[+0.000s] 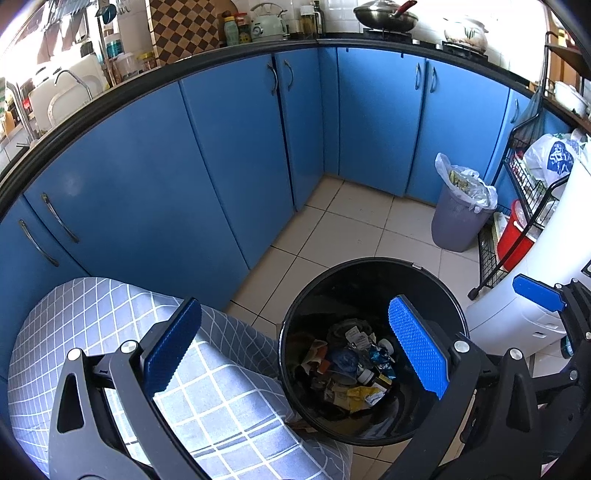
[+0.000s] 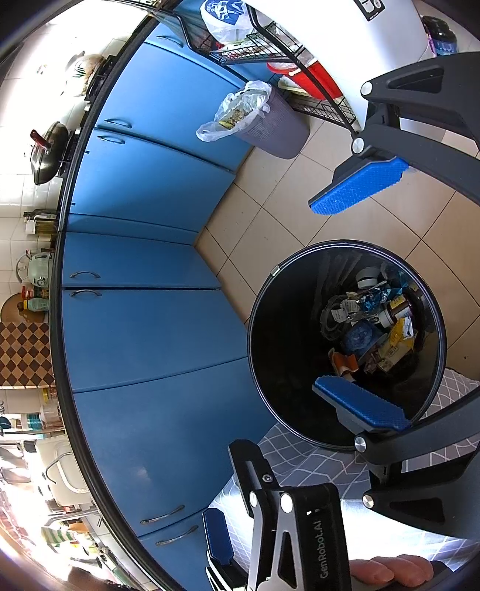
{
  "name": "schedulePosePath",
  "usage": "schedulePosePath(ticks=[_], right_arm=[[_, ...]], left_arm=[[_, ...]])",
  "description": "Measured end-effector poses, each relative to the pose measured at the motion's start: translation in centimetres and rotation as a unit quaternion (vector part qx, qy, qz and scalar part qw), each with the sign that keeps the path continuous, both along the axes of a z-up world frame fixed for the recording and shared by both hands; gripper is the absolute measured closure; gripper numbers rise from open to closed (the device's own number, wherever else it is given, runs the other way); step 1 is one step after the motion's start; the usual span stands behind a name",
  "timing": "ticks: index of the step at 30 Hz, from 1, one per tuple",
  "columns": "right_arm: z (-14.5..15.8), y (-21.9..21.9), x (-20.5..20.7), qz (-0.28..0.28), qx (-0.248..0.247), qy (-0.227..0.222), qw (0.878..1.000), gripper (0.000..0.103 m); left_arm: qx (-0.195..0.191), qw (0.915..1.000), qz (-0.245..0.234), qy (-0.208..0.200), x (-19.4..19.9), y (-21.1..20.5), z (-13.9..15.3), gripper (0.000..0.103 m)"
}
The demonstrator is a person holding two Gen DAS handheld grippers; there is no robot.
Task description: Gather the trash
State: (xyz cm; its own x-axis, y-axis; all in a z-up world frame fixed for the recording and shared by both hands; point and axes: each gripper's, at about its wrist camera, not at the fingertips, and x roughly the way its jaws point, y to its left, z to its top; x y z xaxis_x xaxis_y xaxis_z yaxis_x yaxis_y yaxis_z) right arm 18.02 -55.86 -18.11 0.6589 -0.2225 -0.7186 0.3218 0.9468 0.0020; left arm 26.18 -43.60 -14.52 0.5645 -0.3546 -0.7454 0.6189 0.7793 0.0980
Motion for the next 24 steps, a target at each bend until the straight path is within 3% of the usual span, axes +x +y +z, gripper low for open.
schedulePosePath(ticks=[24], right_arm=[[-0.10, 0.51, -0.05, 0.011, -0.004, 0.004, 1.000, 0.016]], left_arm=[[-0.019, 0.9998, -0.006, -0.003, -0.58, 0.36, 0.50, 0.003]])
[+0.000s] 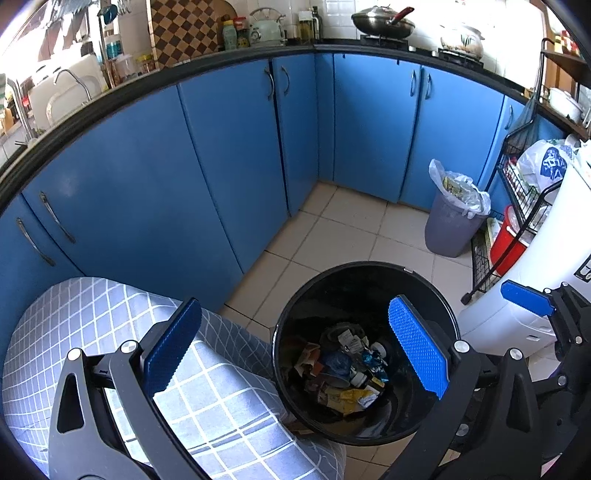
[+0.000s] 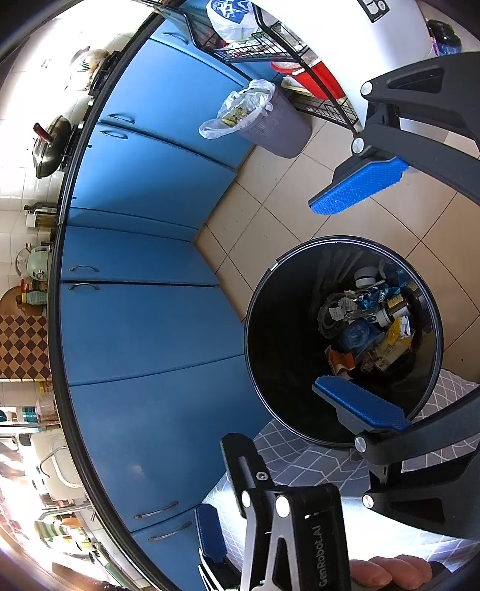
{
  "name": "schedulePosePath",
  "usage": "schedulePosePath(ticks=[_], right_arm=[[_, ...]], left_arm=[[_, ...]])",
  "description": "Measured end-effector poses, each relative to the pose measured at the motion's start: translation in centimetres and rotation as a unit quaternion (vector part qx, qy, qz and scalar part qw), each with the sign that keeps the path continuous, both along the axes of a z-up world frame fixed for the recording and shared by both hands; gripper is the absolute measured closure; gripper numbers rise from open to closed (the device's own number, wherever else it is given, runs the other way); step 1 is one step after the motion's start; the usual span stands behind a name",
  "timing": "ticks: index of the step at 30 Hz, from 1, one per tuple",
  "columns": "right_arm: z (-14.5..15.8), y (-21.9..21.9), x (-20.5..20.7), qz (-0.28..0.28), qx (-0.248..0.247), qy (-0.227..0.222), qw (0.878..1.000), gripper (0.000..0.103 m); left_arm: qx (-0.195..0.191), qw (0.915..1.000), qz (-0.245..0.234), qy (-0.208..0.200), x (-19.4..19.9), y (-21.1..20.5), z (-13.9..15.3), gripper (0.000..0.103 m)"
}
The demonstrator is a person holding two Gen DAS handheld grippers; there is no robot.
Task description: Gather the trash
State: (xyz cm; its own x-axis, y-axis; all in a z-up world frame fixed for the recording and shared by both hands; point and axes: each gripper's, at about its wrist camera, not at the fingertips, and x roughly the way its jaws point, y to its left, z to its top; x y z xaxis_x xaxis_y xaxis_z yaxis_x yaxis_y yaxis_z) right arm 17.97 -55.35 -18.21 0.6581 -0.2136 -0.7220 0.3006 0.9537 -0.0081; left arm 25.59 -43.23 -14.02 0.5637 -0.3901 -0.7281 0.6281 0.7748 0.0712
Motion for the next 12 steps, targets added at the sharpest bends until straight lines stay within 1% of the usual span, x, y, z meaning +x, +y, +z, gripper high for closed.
schedulePosePath(ticks=[3, 7, 12], right_arm=[[-0.03, 0.02, -0.02, 0.000, 0.001, 0.000, 1.000, 0.016], [0.03, -0.10, -0.14, 0.001, 0.002, 0.000, 1.000, 0.016], [0.02, -0.11, -0.10, 0.001, 0.002, 0.000, 1.000, 0.016]], left_arm=[[0.005, 0.9999, -0.004, -0.009, -0.43, -0.17, 0.25, 0.003], [0.012, 0.9999, 0.000, 0.005, -0.07, -0.22, 0.22, 0.003], [0.016, 0.9999, 0.001, 0.005, 0.00, -0.16, -0.03, 0.003]])
